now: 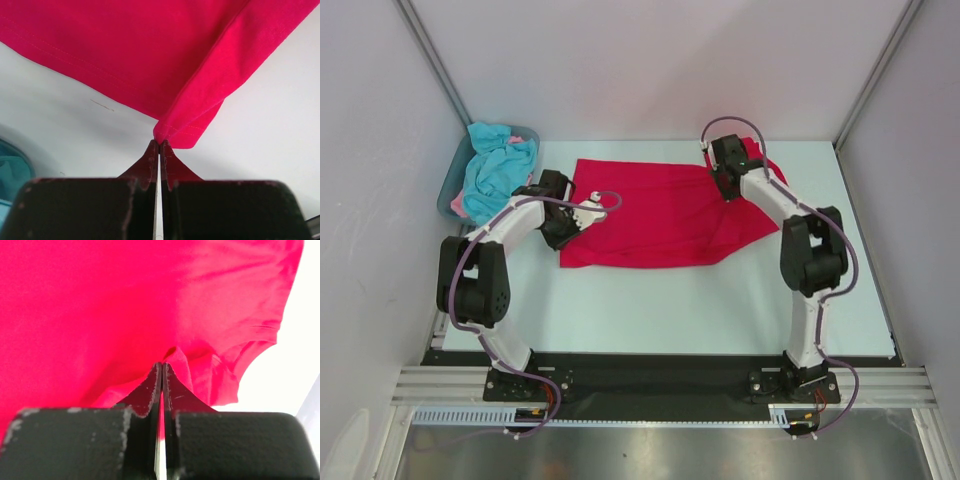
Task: Fold and stack the t-shirts
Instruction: Fold the tshirt
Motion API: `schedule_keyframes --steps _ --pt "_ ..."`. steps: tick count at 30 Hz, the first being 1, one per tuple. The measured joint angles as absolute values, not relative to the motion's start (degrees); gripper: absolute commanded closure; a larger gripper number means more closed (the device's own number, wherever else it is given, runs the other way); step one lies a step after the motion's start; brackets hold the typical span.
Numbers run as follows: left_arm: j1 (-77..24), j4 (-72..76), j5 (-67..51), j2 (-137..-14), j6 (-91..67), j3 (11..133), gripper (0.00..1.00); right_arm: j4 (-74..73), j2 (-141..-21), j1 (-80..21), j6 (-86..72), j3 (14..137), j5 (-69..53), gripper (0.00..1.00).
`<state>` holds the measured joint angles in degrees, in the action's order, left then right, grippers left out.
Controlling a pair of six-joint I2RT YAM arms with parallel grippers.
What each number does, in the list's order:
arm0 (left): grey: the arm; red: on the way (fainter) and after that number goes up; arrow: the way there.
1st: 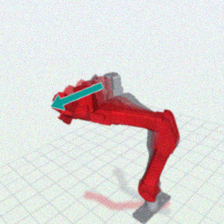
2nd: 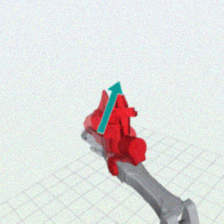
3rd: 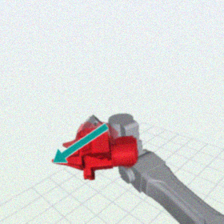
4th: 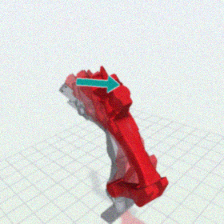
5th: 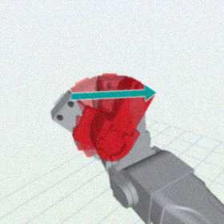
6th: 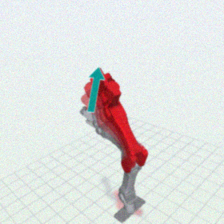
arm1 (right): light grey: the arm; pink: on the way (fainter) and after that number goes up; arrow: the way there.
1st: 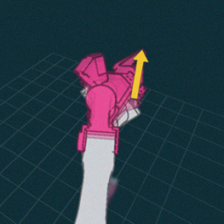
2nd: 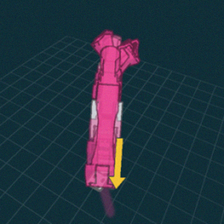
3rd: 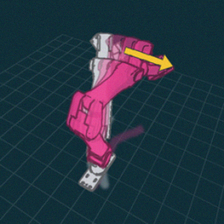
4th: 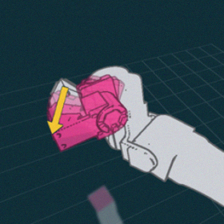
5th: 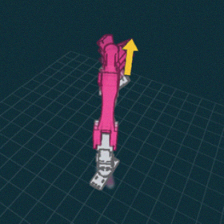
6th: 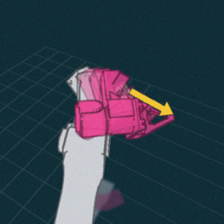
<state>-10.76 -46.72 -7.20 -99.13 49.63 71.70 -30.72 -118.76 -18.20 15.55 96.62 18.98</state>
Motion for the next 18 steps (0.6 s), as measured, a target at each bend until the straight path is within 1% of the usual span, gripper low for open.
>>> schedule_keyframes --steps 5,9,15,18 --pt "-10.8 -46.8 -7.2 -99.5 50.1 72.0 1.00 -34.6 -107.8 -18.2 18.4 91.3 11.3 1.00" --pt "-10.8 -46.8 -6.9 -100.2 50.6 73.0 1.00 -38.2 -100.9 -18.1 21.3 82.4 4.2 1.00" --pt "-10.8 -47.1 -6.1 -101.7 52.1 75.1 1.00 -46.3 -99.1 -18.0 25.8 70.4 -4.0 1.00" --pt "-10.8 -47.4 -6.1 -102.7 52.6 76.3 1.00 -50.1 -98.3 -17.9 27.7 67.0 -5.7 1.00"
